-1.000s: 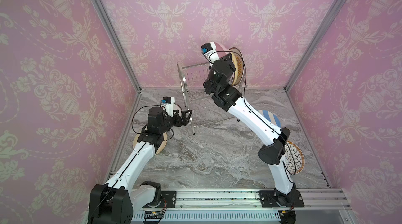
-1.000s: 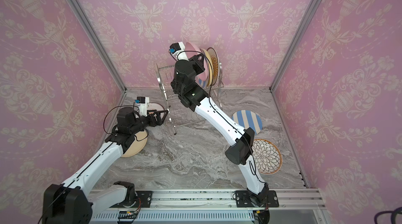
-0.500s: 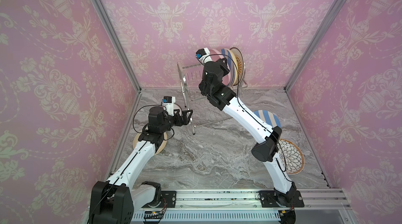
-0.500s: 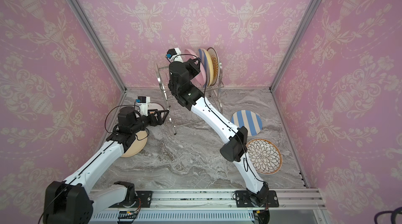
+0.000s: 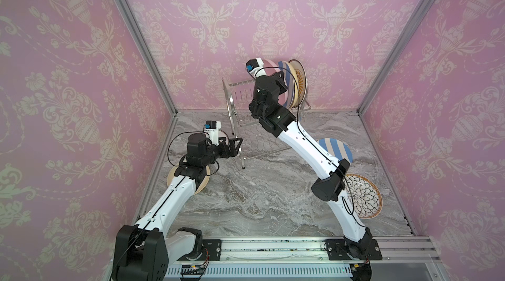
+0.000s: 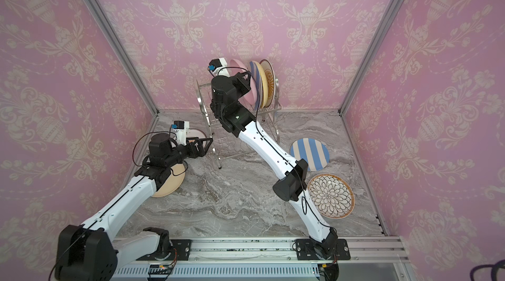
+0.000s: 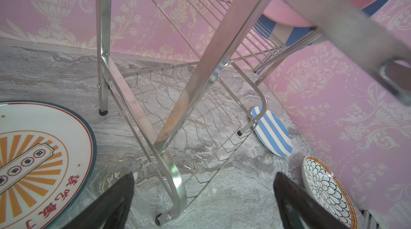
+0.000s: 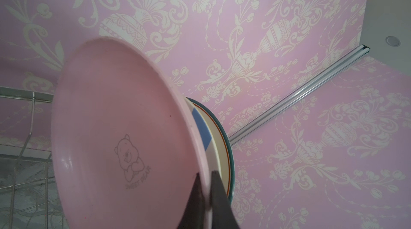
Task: Load plates into a dish rack
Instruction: Place the plate on the dish rack.
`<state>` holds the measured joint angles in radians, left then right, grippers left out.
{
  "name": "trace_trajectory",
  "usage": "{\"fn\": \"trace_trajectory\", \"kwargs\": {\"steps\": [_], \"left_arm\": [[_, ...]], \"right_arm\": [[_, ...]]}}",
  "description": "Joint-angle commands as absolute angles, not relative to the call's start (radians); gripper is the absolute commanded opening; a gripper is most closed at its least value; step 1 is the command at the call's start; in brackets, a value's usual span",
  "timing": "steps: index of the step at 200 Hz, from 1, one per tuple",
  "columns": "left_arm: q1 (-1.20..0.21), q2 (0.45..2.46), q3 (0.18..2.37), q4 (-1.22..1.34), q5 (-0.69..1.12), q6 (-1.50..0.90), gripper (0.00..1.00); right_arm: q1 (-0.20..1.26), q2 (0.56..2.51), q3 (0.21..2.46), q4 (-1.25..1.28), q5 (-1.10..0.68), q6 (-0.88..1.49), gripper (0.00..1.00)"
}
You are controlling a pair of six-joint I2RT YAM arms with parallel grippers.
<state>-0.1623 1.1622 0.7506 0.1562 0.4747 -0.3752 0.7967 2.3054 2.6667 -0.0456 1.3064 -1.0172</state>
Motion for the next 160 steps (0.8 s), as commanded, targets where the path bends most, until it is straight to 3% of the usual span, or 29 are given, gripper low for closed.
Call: {"fn": "trace_trajectory", "kwargs": {"steps": [1, 160], "left_arm": [[-0.172, 1.171, 0.783, 0.152, 0.499, -0.368, 0.99], [-0.17, 1.146, 0.764, 0.147, 0.502, -0.369, 0.99]], "right_arm": [[0.788, 2.256, 2.659, -0.046, 1.288, -0.913, 0.0], [0.824, 2.273, 2.632, -0.163, 1.342, -0.781, 0.0]]}}
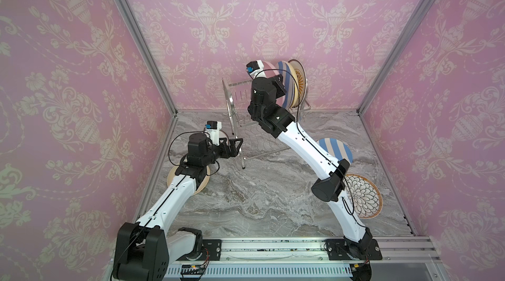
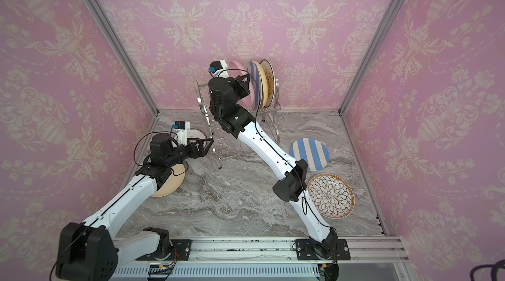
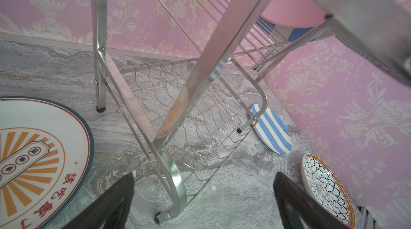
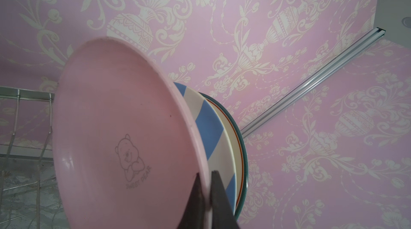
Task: Load plates into a dish rack
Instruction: Place the plate on the dish rack.
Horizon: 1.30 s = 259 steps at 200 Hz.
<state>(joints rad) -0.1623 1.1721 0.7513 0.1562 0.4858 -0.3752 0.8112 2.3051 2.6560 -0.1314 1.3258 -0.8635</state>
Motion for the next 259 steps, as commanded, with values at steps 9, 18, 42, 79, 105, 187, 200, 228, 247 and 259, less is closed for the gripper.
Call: {"fn": "trace_trajectory", "kwargs": {"steps": [9, 18, 42, 79, 105, 187, 200, 228, 247, 259], "left_arm": [[-0.17, 1.143, 0.765, 0.144, 0.502, -0.369, 0.99], [-0.171, 1.14, 0.766, 0.14, 0.502, -0.367, 0.99], [-0.17, 1.141, 0.768, 0.136, 0.5, -0.365, 0.99], [-0.17, 1.144, 0.767, 0.134, 0.501, -0.367, 0.99], [-0.17, 1.152, 0.774, 0.132, 0.502, -0.365, 0.99], [-0.171, 1.152, 0.779, 0.119, 0.497, -0.362, 0.99], [-0.171, 1.152, 0.781, 0.118, 0.495, -0.361, 0.99], [-0.17, 1.157, 0.784, 0.117, 0.496, -0.359, 0.99], [-0.17, 1.158, 0.79, 0.108, 0.494, -0.357, 0.99], [-0.171, 1.157, 0.792, 0.104, 0.493, -0.355, 0.99]], "right_arm": [[0.826, 2.275, 2.635, -0.183, 1.336, -0.758, 0.0], [0.827, 2.278, 2.639, -0.188, 1.335, -0.753, 0.0], [0.833, 2.282, 2.655, -0.202, 1.337, -0.755, 0.0], [0.839, 2.271, 2.655, -0.223, 1.332, -0.755, 0.08], [0.843, 2.261, 2.656, -0.23, 1.321, -0.755, 0.12], [0.851, 2.225, 2.655, -0.285, 1.3, -0.713, 0.28], [0.85, 2.217, 2.655, -0.302, 1.294, -0.691, 0.33], [0.854, 2.205, 2.656, -0.314, 1.28, -0.673, 0.36], [0.855, 2.197, 2.66, -0.318, 1.278, -0.675, 0.37], [0.856, 2.189, 2.66, -0.325, 1.276, -0.673, 0.37]]}}
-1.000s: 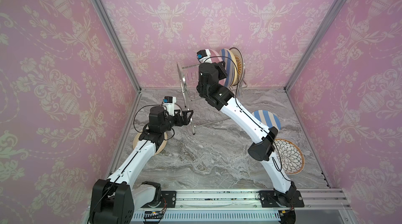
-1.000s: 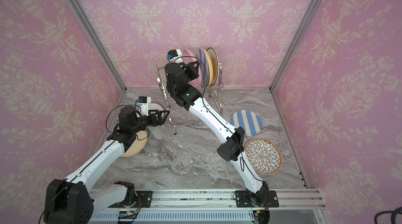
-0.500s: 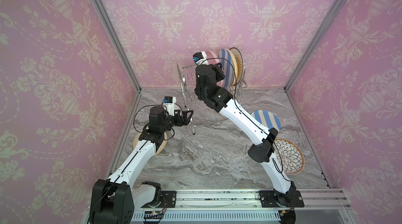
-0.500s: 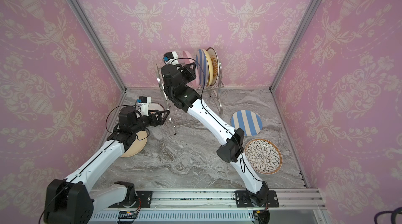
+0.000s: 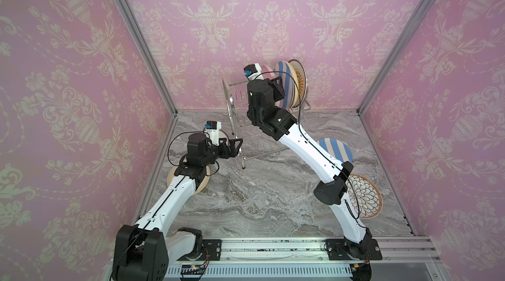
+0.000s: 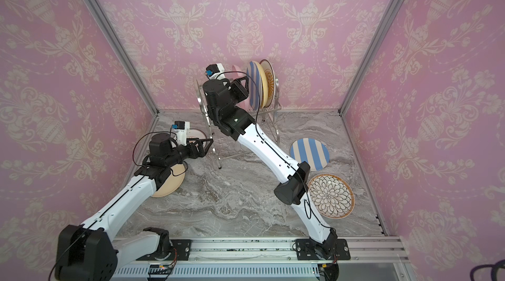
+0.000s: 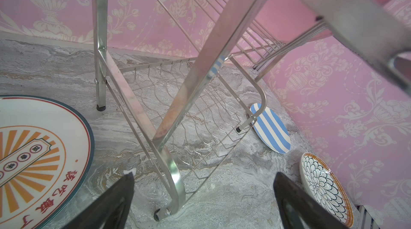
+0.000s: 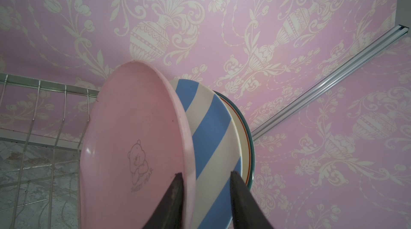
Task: Load plates into a dish rack
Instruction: Place the plate on the dish rack.
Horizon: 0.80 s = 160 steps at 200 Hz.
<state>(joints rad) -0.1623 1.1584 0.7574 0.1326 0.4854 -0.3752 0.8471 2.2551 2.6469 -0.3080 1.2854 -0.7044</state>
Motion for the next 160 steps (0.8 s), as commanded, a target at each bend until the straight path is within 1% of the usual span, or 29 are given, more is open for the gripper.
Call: {"fn": "trace_trajectory", "kwargs": {"steps": [1, 28, 44, 60, 68, 101, 134, 160], "left_arm": [[-0.171, 1.157, 0.792, 0.104, 0.492, -0.355, 0.99], [-0.171, 1.157, 0.798, 0.095, 0.485, -0.347, 0.99], [-0.171, 1.157, 0.796, 0.096, 0.481, -0.347, 0.99], [-0.17, 1.158, 0.798, 0.091, 0.48, -0.344, 0.99], [-0.171, 1.16, 0.798, 0.089, 0.477, -0.344, 0.99], [-0.17, 1.158, 0.808, 0.065, 0.471, -0.338, 0.99], [-0.17, 1.147, 0.81, 0.052, 0.462, -0.33, 0.99], [-0.171, 1.147, 0.819, 0.042, 0.455, -0.328, 0.99]], "right_arm": [[0.855, 2.189, 2.66, -0.326, 1.276, -0.673, 0.38], [0.855, 2.173, 2.658, -0.338, 1.271, -0.671, 0.43], [0.858, 2.162, 2.657, -0.35, 1.259, -0.658, 0.49], [0.867, 2.15, 2.657, -0.357, 1.245, -0.647, 0.51], [0.872, 2.148, 2.66, -0.357, 1.243, -0.649, 0.54], [0.885, 2.137, 2.659, -0.377, 1.229, -0.635, 0.58], [0.887, 2.128, 2.664, -0.448, 1.186, -0.547, 0.65], [0.886, 2.099, 2.657, -0.5, 1.158, -0.474, 0.67]]}}
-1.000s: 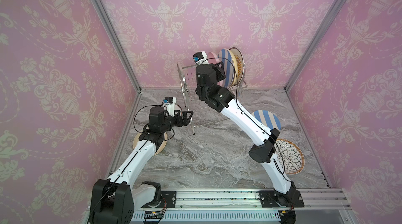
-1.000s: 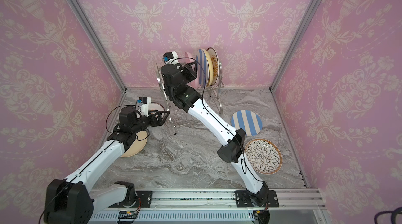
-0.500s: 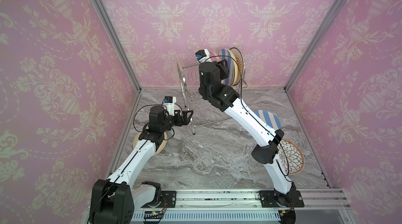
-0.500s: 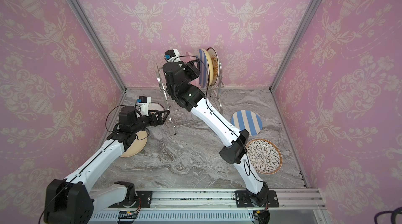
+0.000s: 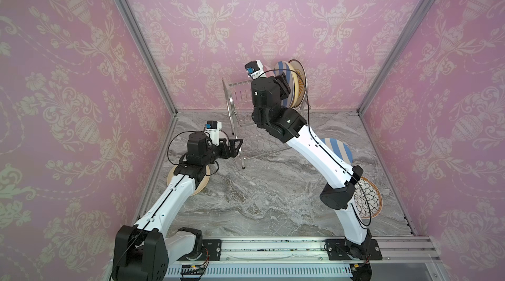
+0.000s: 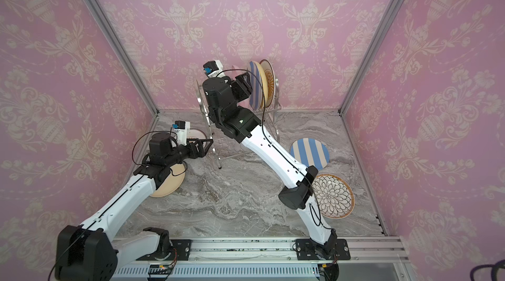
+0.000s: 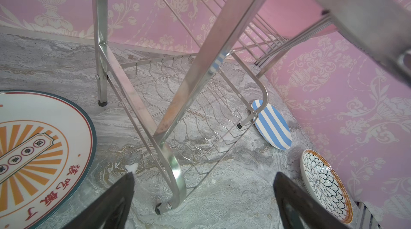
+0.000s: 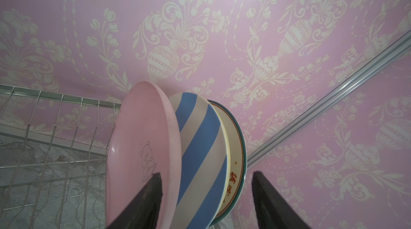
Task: Load plates into a dish rack
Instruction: Place the plate on the dish rack.
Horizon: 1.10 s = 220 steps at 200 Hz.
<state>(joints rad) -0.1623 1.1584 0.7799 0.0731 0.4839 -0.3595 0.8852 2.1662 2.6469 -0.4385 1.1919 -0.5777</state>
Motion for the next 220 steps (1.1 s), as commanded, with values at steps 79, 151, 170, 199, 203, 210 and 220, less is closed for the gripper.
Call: {"fn": "trace_trajectory", "kwargs": {"steps": [79, 151, 170, 199, 203, 210, 220], "left_arm": [[-0.17, 1.139, 0.798, 0.075, 0.471, -0.366, 0.99], [-0.17, 1.122, 0.796, 0.033, 0.443, -0.346, 0.99], [-0.171, 1.129, 0.789, 0.035, 0.444, -0.349, 0.99], [-0.171, 1.107, 0.784, 0.007, 0.426, -0.34, 0.99], [-0.171, 1.104, 0.782, 0.004, 0.424, -0.34, 0.99], [-0.171, 1.097, 0.78, -0.002, 0.418, -0.338, 0.99], [-0.17, 1.091, 0.776, -0.01, 0.41, -0.34, 0.99]], "right_arm": [[0.862, 2.075, 2.618, -0.512, 1.117, -0.419, 0.75], [0.866, 1.866, 2.457, -0.586, 1.019, -0.254, 0.78], [0.871, 1.749, 2.321, -0.588, 1.005, -0.203, 0.79], [0.876, 1.503, 2.006, -0.574, 0.99, -0.077, 0.79], [0.875, 1.468, 1.96, -0.576, 0.994, -0.054, 0.8], [0.875, 1.409, 1.886, -0.589, 1.008, -0.009, 0.79], [0.874, 1.323, 1.794, -0.636, 1.044, 0.079, 0.79]]}}
